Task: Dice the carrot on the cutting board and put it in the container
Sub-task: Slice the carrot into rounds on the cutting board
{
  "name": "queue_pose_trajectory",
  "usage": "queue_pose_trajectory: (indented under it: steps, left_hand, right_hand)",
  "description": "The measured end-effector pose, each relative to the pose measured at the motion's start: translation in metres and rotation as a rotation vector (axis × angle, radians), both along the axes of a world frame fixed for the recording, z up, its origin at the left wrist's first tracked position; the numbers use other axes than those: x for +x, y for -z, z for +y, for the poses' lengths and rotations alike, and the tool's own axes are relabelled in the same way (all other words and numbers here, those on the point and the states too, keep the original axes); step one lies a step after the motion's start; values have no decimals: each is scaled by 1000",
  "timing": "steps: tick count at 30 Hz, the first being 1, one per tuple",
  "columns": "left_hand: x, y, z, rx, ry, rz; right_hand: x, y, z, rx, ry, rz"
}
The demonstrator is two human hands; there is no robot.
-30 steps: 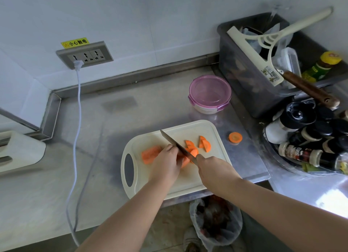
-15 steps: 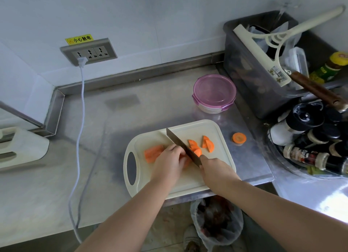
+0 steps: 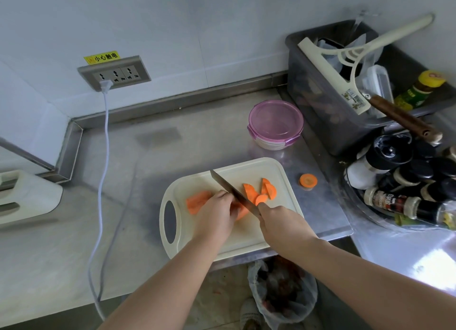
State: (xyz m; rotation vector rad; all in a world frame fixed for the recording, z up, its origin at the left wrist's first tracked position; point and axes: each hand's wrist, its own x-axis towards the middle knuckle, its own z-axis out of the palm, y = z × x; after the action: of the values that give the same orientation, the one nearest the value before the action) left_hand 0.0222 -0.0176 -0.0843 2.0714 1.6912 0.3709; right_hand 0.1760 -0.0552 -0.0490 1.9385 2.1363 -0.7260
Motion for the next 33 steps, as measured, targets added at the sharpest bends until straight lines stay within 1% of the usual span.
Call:
queue_pose_trajectory:
  steps: [8,22,29,33]
  left_hand:
    - [-1,1,0,-1,5,4]
    - [-1,2,2,-11,6,21]
    - [-2,4,0,4,13,22]
    - [-2,2,-3,22,13,12]
  right_hand:
    - [-2,0,2,-7,-18,-20]
    - [-7,10,8,-83,-56,-21]
    - [-8,19,8,-100,-7,5]
    - [-4,15,11,-121,90,72]
